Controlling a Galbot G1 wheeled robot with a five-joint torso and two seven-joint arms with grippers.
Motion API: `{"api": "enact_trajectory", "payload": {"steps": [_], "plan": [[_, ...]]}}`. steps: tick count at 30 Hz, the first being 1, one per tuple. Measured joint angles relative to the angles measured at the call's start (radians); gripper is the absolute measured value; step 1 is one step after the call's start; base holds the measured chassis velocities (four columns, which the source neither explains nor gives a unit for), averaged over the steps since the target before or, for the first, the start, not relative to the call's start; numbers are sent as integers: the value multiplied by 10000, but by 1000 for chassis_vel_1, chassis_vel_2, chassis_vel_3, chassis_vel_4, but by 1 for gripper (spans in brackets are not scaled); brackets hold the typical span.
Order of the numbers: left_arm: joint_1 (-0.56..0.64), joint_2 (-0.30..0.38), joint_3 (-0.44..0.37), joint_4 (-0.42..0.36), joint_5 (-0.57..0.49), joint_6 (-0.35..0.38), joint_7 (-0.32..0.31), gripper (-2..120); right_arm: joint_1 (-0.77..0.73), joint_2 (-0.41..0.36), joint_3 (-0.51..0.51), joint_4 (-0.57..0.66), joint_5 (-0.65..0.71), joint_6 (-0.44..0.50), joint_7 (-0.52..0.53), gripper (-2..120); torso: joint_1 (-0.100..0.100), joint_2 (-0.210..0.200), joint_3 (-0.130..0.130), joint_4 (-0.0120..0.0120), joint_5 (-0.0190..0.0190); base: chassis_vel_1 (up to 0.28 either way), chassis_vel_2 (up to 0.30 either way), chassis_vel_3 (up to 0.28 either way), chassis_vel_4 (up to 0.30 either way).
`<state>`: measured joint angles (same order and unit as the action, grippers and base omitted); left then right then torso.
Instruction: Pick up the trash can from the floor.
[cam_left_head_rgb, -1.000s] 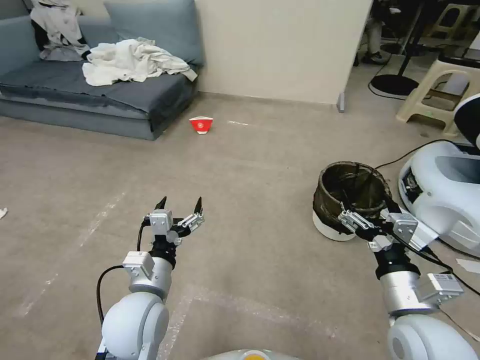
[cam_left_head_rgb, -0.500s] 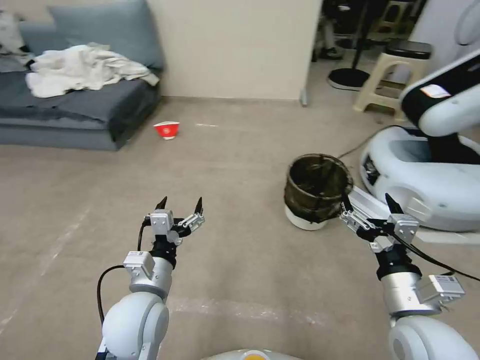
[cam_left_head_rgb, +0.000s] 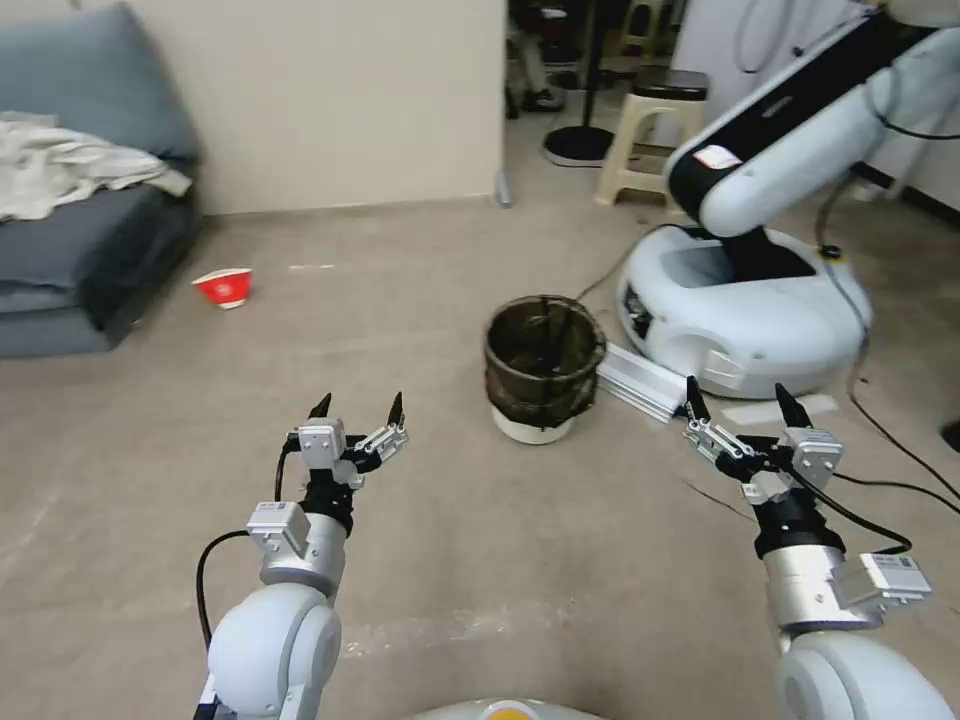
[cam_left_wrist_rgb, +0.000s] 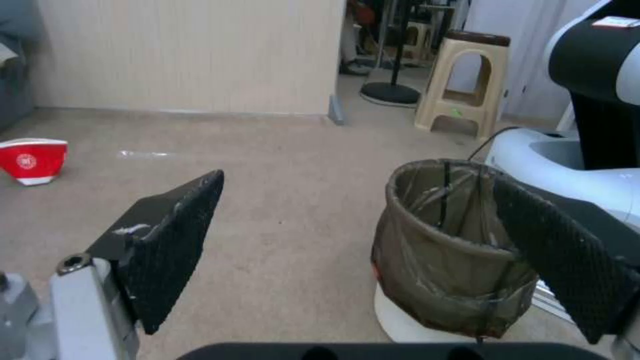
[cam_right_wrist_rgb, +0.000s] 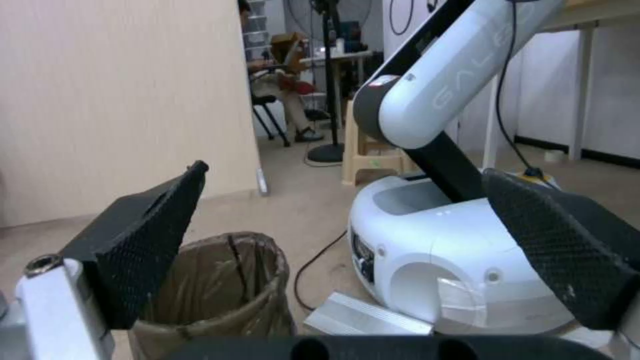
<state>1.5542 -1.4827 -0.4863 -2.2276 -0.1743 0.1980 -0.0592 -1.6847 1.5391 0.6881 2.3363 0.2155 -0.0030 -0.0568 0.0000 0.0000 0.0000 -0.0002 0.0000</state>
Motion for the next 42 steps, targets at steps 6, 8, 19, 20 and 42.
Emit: {"api": "enact_trajectory", "payload": {"steps": [6, 8, 19, 20, 42], "plan": [[-31, 22, -2, 6, -12, 7, -7, 100, -39, 31, -5, -67, -5, 146, -86, 100, 0, 0, 0, 3, 0, 0, 0, 0, 0], [-29, 23, 0, 7, -14, 4, -7, 100, -42, 36, -5, -83, -11, 170, -85, 100, 0, 0, 0, 2, 0, 0, 0, 0, 0], [-6, 16, 7, 48, -23, -44, 29, 100, -72, 28, 21, -78, 22, 226, -80, 100, -1, 0, -1, 2, 0, -24, 26, 21, -20], [-6, 16, 7, 48, -23, -44, 29, 100, -72, 28, 21, -78, 22, 226, -80, 100, -1, 0, -1, 2, 0, -142, 121, 104, -81], [-81, 25, 24, 126, -26, -87, 43, 100, -6, 15, 31, -49, 110, 176, -81, 100, 2, -1, 2, 2, 0, -179, 176, 185, -178]]}}
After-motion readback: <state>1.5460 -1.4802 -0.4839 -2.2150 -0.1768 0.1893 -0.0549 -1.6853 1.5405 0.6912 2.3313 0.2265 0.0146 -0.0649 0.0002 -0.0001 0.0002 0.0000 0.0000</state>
